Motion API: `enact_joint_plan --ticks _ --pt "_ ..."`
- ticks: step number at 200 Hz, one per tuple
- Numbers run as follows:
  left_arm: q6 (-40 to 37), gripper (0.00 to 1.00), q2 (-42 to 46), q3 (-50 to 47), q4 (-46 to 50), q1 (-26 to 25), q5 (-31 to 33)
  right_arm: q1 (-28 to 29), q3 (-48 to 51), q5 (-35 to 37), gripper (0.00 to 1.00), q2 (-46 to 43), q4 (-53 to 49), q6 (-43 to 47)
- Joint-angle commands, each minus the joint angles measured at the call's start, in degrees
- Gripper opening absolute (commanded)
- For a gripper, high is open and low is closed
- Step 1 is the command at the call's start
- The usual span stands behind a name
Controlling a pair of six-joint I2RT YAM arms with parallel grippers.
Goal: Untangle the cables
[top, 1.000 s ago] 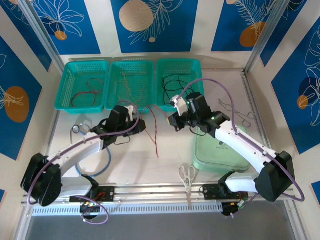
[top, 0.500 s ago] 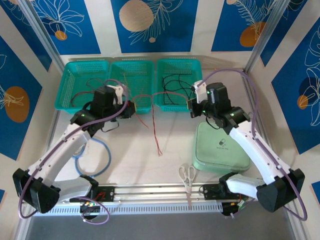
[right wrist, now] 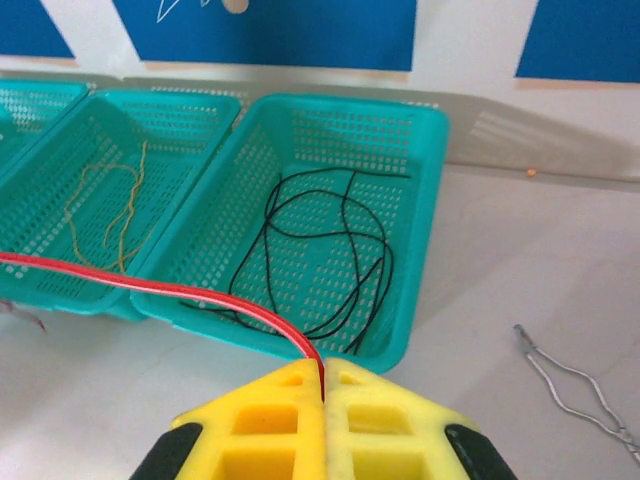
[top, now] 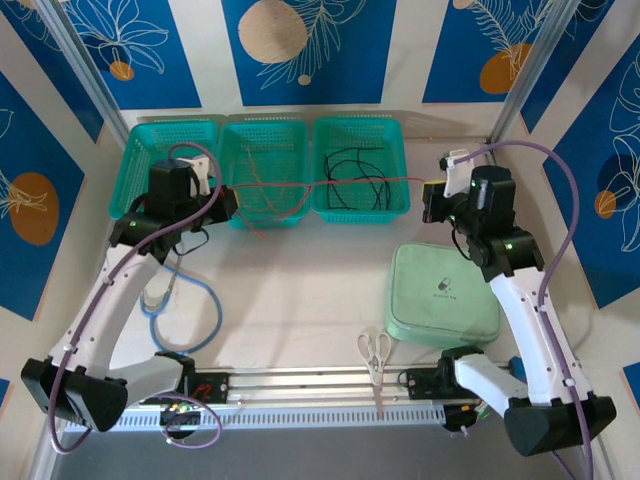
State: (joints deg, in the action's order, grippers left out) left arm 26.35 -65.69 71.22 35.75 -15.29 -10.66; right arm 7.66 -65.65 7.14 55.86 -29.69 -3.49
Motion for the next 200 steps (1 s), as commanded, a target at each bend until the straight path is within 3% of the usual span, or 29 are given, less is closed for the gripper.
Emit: enact_joint_plan --ticks 1,44,84,137,185,200 --pt "-1.8 0.0 2.9 2.0 3.2 2.7 1.4 -3.5 -0.6 0.6 0.0 -1.9 1.4 -1.2" --pt "-3.5 0.0 5.0 2.7 6.9 7.0 1.0 -7.7 -1.0 1.3 0.0 -2.7 1.2 -1.4" --pt "-3.6 0.0 6.4 2.4 9.3 14.1 -1.4 -12.3 -1.2 2.7 0.0 -3.4 1.6 -2.6" --pt "0.2 0.0 13.3 -5.4 8.1 18.5 -3.9 -20.1 -1.2 1.7 0.0 -4.5 4.6 -8.8" --pt "5.0 0.0 17.3 -11.5 6.0 28.5 -12.5 -22.8 -4.2 3.6 0.0 -2.5 5.1 -7.2" --pt "5.6 0.0 17.3 -12.2 4.9 30.7 -14.6 -26.2 -5.1 0.7 0.0 -2.2 5.1 -8.8"
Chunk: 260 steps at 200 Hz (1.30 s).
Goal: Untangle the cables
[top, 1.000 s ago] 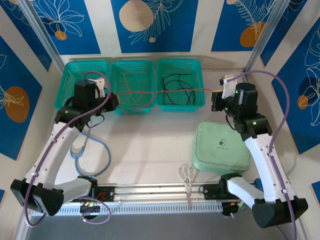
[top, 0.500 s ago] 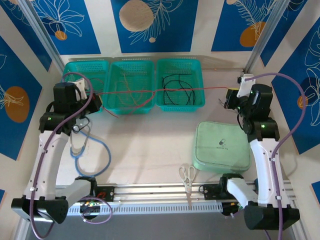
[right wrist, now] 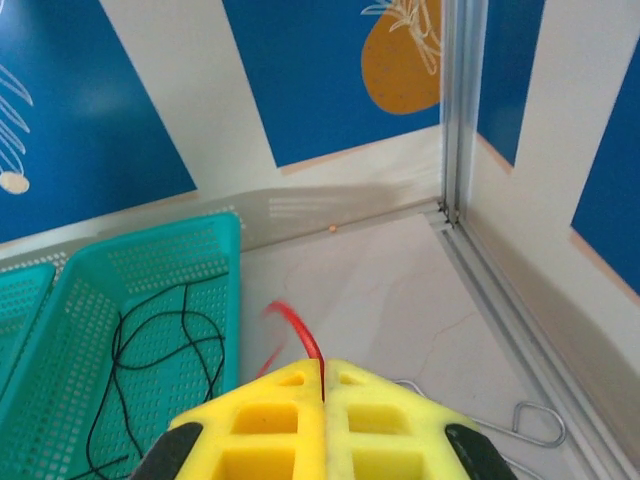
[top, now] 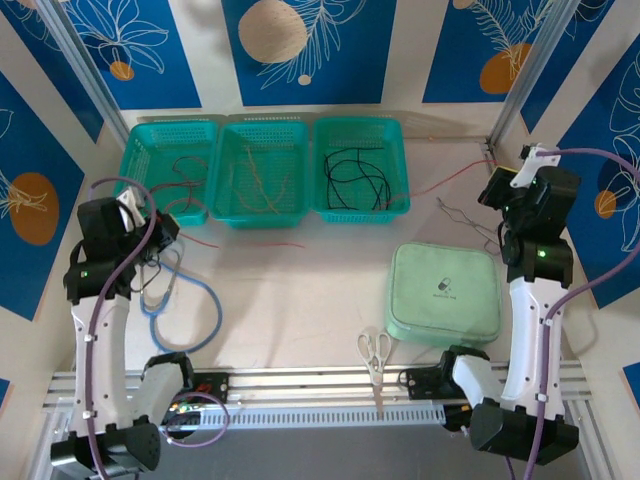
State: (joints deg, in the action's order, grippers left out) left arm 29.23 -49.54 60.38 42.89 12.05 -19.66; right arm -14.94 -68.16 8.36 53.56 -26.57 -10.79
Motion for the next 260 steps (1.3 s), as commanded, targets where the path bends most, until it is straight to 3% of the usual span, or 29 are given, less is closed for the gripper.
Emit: enact_joint_plan --ticks 1,48,63,87,144,177,195,260 --pt "2.8 0.0 1.0 -1.4 -2.3 3.4 -5.8 -3.7 -2.7 -0.9 0.0 0.1 1.9 -1.7" --pt "2.4 0.0 -0.4 1.9 -3.9 3.5 -10.4 -4.0 -4.8 -7.0 0.0 -0.9 1.0 -4.1" --pt "3.5 0.0 -1.1 5.3 -4.5 3.5 -13.7 -3.4 -5.6 -8.2 0.0 -1.2 0.6 -4.1" --pt "4.7 0.0 -3.2 12.3 -4.9 3.5 -13.6 -1.8 -7.9 -8.9 0.0 -1.0 -1.7 -3.5" --pt "4.8 0.0 -15.4 32.5 -7.1 3.4 -7.3 1.5 -13.5 -8.8 0.0 1.6 -4.2 -2.9" --pt "1.1 0.0 -23.4 43.2 -6.0 3.4 -4.6 4.3 -16.9 -8.5 0.0 4.8 -3.9 -5.2" --pt "-2.1 0.0 -27.5 49.1 -3.5 3.4 0.1 6.7 -18.7 -7.4 0.0 6.6 -3.5 -5.0" --pt "-7.5 0.0 -34.8 51.3 -9.3 1.9 10.9 11.0 -25.4 -4.9 0.0 11.5 -5.7 -2.0"
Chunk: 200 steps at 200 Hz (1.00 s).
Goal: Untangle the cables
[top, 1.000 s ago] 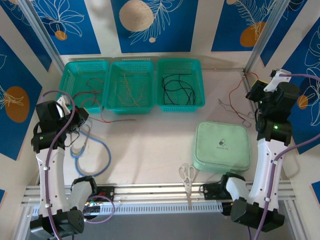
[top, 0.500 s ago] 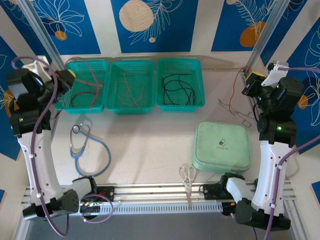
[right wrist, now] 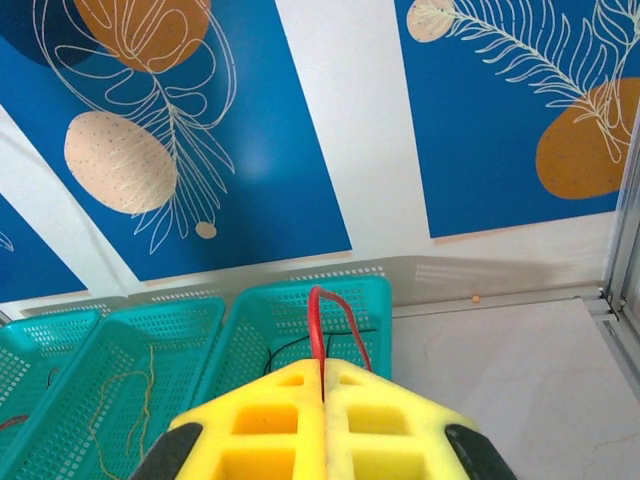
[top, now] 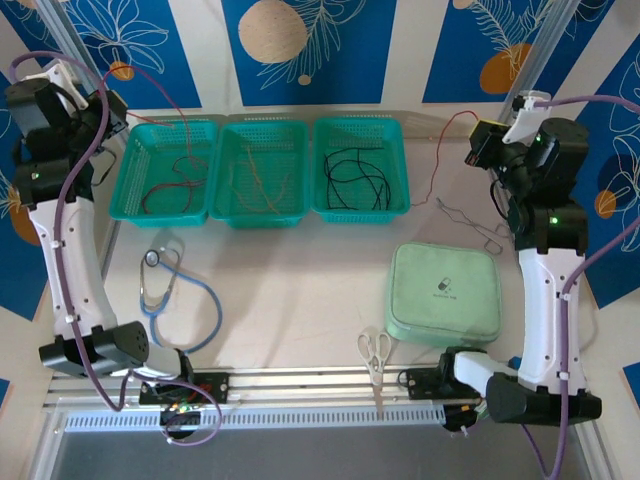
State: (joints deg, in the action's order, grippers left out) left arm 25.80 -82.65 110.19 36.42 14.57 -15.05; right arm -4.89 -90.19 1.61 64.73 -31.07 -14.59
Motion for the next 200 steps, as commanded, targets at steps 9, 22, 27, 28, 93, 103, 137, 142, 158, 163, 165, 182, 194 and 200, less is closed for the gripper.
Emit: enact_joint_plan --ticks 9,22,27,28,93,103,137,142,158,163,165,182,194,200 --pt "-4.6 0.0 -2.3 1.5 -3.7 -0.8 7.8 1.2 -3.8 2.2 0.0 0.3 -1.3 2.3" --pt "-6.4 0.0 -3.4 1.2 -4.9 -1.9 10.4 1.3 -4.3 2.3 0.0 0.2 -1.7 2.3" --pt "-7.2 0.0 -4.0 1.2 -5.3 -2.3 11.1 1.4 -4.6 2.3 0.0 0.2 -1.9 2.3" --pt "-7.4 0.0 -4.1 1.2 -5.3 -2.4 11.3 1.4 -4.6 2.3 0.0 0.1 -1.9 2.2" --pt "-17.1 0.0 -10.8 -4.2 -9.4 -8.9 24.7 2.5 -6.2 2.2 0.0 -0.1 -4.8 3.7" --pt "-17.4 0.0 -11.6 -4.9 -10.1 -9.0 26.0 2.6 -6.5 2.2 0.0 -0.1 -5.0 3.9" --pt "-19.1 0.0 -15.6 -5.7 -11.9 -9.0 28.4 2.6 -7.1 2.2 0.0 -0.1 -5.5 4.6" --pt "-19.1 0.0 -16.3 -5.9 -12.2 -9.0 28.3 2.6 -7.3 2.2 0.0 0.0 -5.6 4.6" --pt "-19.2 0.0 -18.5 -6.4 -12.4 -8.9 28.6 2.7 -7.8 2.0 0.0 0.2 -5.9 4.7" --pt "-19.0 0.0 -19.2 -6.4 -12.2 -8.8 28.8 2.6 -8.1 2.0 0.0 0.2 -5.9 4.7" --pt "-18.9 0.0 -19.6 -6.4 -12.0 -8.8 28.8 2.6 -8.2 2.0 0.0 0.2 -5.9 4.7" --pt "-16.3 0.0 -23.2 -4.7 -8.7 -8.0 27.5 2.7 -8.8 1.9 0.0 0.3 -6.0 4.7" --pt "-14.3 0.0 -25.0 -5.0 -8.2 -7.3 25.4 2.6 -9.0 1.6 0.0 0.3 -5.6 5.0" --pt "-13.2 0.0 -25.9 -5.2 -8.2 -7.1 25.1 2.6 -9.2 1.3 0.0 0.5 -5.6 5.1"
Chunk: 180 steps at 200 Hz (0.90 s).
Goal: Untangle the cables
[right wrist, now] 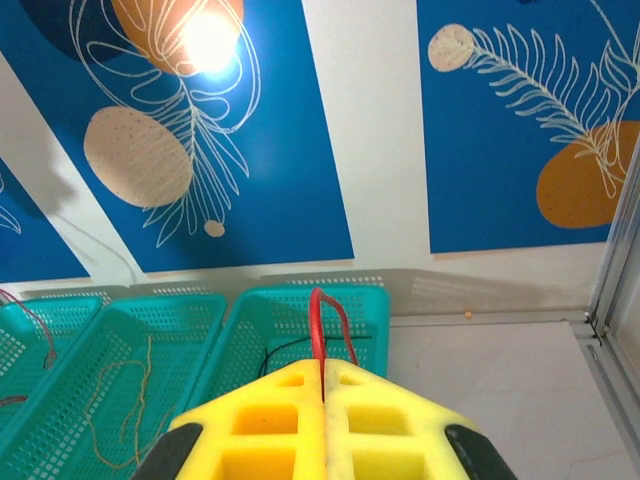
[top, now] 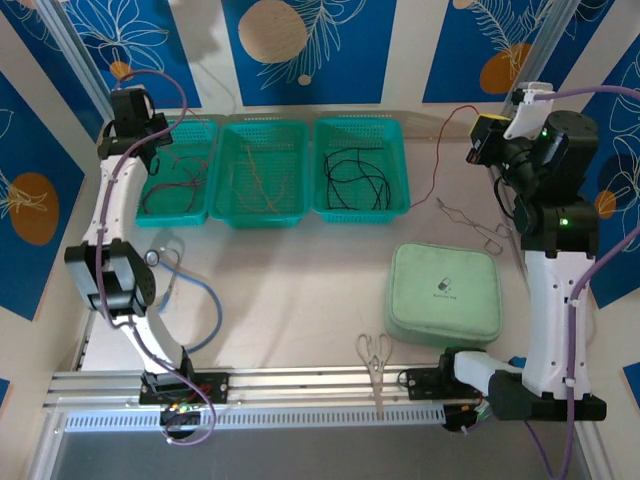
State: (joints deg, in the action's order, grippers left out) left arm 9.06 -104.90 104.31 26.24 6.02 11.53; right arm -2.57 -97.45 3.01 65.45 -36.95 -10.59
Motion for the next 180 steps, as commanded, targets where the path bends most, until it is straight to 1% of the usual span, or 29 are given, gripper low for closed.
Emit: enact_joint_plan --ticks 1,25,36,56,64,71,92,117,130,147,180 --pt "3.7 0.0 -3.8 0.6 2.0 1.5 -1.5 0.3 -2.0 -0.1 0.0 -0.2 0.3 1.1" --pt "7.3 0.0 -7.5 -0.1 1.8 2.5 -0.9 0.2 -4.1 -0.8 0.0 0.7 -0.6 1.6" --pt "11.9 0.0 -8.1 -1.9 1.0 4.0 -0.8 0.2 -4.5 -0.8 0.0 0.8 -0.5 1.8" --pt "21.7 0.0 -6.2 -9.9 -6.2 7.9 -2.3 0.0 -4.7 -0.8 0.0 0.9 -0.5 2.0" --pt "23.8 0.0 -5.4 -12.6 -9.4 9.0 -2.8 -0.2 -4.7 -0.8 0.0 1.0 -0.5 2.1" --pt "24.0 0.0 -5.4 -12.9 -10.1 9.2 -2.9 -0.2 -4.6 -0.9 0.0 1.1 -0.5 2.1" --pt "22.7 0.0 -6.5 -11.0 -7.6 9.2 -2.5 -0.4 -4.5 -1.2 0.0 1.3 -0.2 1.9" --pt "22.3 0.0 -6.0 -13.7 -8.8 9.3 -0.4 -0.3 -4.8 -1.5 0.0 1.6 -0.1 1.8" --pt "21.0 0.0 -7.3 -12.9 -8.3 9.2 -3.2 -0.3 -4.9 -1.5 0.0 1.7 -0.1 1.9" --pt "20.0 0.0 -11.5 -8.9 -3.5 8.8 -7.5 -0.3 -4.9 -1.7 0.0 1.9 0.0 1.8" --pt "18.0 0.0 -15.7 -8.3 -1.5 7.3 -10.0 -0.2 -5.4 -2.3 0.0 2.0 0.1 1.1"
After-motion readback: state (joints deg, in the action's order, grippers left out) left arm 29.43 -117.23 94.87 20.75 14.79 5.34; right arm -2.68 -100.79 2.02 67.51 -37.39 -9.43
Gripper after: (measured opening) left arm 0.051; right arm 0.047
